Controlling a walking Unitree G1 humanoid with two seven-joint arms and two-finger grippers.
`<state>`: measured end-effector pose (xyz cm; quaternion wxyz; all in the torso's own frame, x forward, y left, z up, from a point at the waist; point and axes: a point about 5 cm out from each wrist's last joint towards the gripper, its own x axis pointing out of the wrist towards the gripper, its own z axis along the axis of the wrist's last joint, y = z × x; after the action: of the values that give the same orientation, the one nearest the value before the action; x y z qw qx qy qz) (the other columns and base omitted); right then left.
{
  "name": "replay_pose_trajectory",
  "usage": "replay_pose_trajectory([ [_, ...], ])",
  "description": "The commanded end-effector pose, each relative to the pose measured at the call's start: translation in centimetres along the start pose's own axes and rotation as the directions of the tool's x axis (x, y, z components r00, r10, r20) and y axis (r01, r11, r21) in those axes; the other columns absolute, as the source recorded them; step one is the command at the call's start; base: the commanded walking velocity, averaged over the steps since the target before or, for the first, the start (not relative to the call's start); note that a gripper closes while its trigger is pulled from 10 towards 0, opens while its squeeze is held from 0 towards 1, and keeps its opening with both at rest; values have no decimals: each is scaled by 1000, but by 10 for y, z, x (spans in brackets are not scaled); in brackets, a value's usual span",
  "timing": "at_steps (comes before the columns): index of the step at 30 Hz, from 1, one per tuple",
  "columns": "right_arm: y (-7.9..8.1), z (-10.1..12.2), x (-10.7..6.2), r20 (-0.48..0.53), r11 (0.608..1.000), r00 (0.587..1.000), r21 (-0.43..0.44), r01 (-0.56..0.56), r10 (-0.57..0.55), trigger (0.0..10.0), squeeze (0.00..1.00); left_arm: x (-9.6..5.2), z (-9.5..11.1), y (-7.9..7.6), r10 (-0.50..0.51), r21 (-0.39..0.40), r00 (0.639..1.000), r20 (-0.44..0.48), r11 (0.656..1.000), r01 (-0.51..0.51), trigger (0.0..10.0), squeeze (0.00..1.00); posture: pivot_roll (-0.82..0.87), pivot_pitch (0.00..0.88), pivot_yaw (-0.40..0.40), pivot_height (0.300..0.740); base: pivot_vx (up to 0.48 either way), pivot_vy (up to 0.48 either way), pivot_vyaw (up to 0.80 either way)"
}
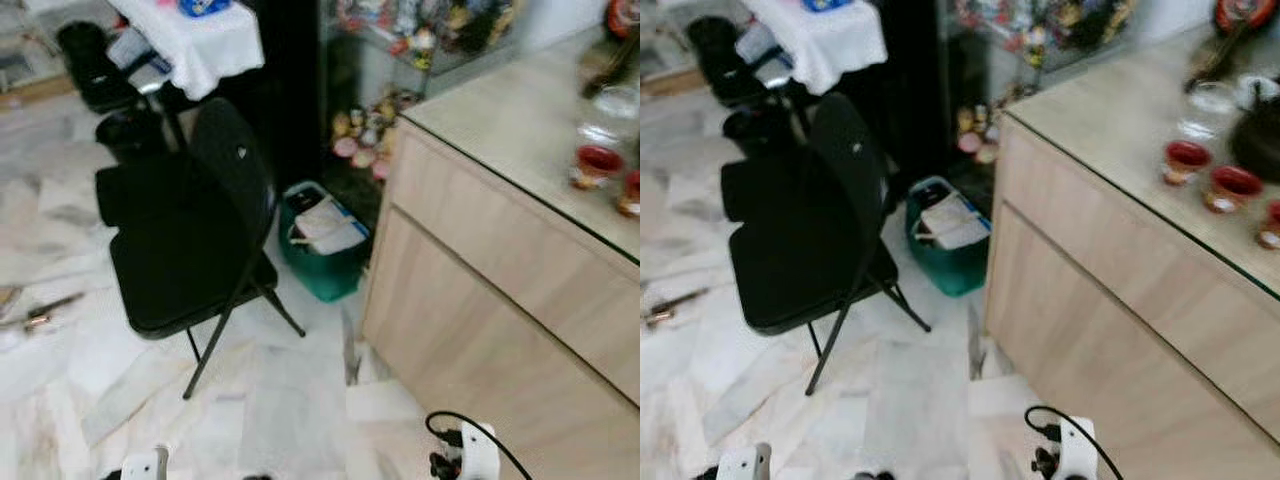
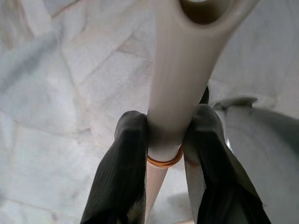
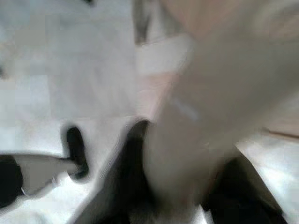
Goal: Sweep floor
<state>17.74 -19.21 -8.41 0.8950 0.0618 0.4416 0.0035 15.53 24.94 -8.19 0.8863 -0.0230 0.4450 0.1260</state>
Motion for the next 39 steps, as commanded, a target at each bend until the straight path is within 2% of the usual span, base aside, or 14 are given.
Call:
replay_pose_trajectory([
  [1, 5, -11, -1, -40, 1000, 999, -11, -13, 13, 10000, 0, -3, -17, -2, -3, -44, 998, -58, 999, 1, 10000, 0, -141, 133, -46, 740, 0, 0, 800],
  [14, 10, -14, 0, -51, 1000, 999, 1, -3, 3, 10000, 0, -4, -21, -3, -6, -28, 998, -70, 1000, 4, 10000, 0, -136, 106, -40, 740, 0, 0, 800],
  [19, 0, -14, -3, -46, 999, 999, 43, 14, -12, 10000, 0, -4, -20, -4, -7, -30, 998, -69, 1000, 5, 10000, 0, -133, 106, -40, 740, 0, 0, 548],
  [22, -17, -14, -7, -39, 997, 999, 71, 28, -25, 10000, 0, -3, -20, -6, -6, -44, 997, -76, 999, 3, 10000, 0, -133, 109, -41, 740, 0, 121, 0],
  [23, -17, -14, -7, -39, 997, 999, 71, 28, -25, 10000, 0, -3, -20, -6, -6, -44, 997, -76, 999, 3, 10000, 0, -133, 109, -41, 740, 0, 364, 0],
  [24, -28, -13, -10, -37, 996, 999, 76, 40, -37, 10000, 0, -3, -20, -6, -6, -42, 997, -75, 999, 3, 10000, 0, -132, 115, -42, 740, 0, 454, 0],
  [26, -30, -13, -11, -37, 996, 999, 76, 43, -40, 10000, 0, -3, -20, -6, -6, -42, 997, -75, 999, 3, 10000, 0, -132, 115, -42, 740, 0, 456, 0],
  [27, -41, -13, -14, -38, 995, 998, 84, 56, -53, 10000, 0, -4, -21, -6, -5, -38, 997, -79, 999, 2, 10000, 0, -132, 121, -41, 740, 0, 458, 0],
  [34, -50, -14, -18, -40, 993, 998, 101, 59, -56, 10000, 0, -3, -21, -7, -1, -37, 997, -82, 999, -2, 10000, 0, -129, 127, -43, 740, 0, 458, 0],
  [39, -45, -11, -15, -38, 993, 998, 104, 52, -48, 10000, 0, -3, -20, -6, 1, -38, 997, -81, 999, -4, 10000, 0, -127, 136, -39, 740, 0, 459, 0],
])
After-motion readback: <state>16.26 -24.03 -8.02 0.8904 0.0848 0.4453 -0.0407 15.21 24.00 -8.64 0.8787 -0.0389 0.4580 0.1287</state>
